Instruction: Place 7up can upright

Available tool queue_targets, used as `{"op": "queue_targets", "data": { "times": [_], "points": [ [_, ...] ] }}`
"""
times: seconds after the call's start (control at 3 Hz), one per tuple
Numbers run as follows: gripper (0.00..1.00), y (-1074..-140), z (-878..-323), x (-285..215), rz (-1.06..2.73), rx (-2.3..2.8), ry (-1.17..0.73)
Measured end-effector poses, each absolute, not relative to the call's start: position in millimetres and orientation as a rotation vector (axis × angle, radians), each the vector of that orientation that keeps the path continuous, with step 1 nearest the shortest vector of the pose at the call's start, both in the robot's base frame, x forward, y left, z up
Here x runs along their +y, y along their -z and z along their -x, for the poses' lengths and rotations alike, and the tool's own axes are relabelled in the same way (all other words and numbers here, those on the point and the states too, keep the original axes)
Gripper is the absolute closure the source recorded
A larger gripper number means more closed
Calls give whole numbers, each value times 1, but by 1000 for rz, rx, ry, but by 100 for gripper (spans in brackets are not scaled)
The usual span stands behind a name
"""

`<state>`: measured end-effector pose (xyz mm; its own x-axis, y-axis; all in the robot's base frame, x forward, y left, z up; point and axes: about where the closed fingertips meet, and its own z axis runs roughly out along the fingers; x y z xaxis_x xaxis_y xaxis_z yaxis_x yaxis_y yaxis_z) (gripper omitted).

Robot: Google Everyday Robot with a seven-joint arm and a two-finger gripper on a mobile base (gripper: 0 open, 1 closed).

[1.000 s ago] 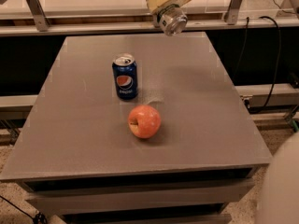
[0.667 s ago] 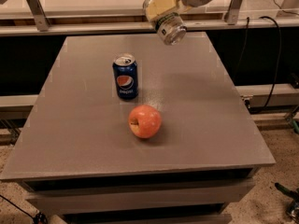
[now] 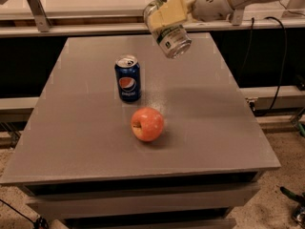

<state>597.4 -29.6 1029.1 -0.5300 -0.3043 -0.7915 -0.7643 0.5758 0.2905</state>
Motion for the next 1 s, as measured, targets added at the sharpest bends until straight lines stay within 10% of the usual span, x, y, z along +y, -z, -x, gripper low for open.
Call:
{"op": "queue_targets", "data": {
  "times": [1.0],
  "points": [
    [100, -1057, -560, -70, 723, 1846, -1175]
  ]
}}
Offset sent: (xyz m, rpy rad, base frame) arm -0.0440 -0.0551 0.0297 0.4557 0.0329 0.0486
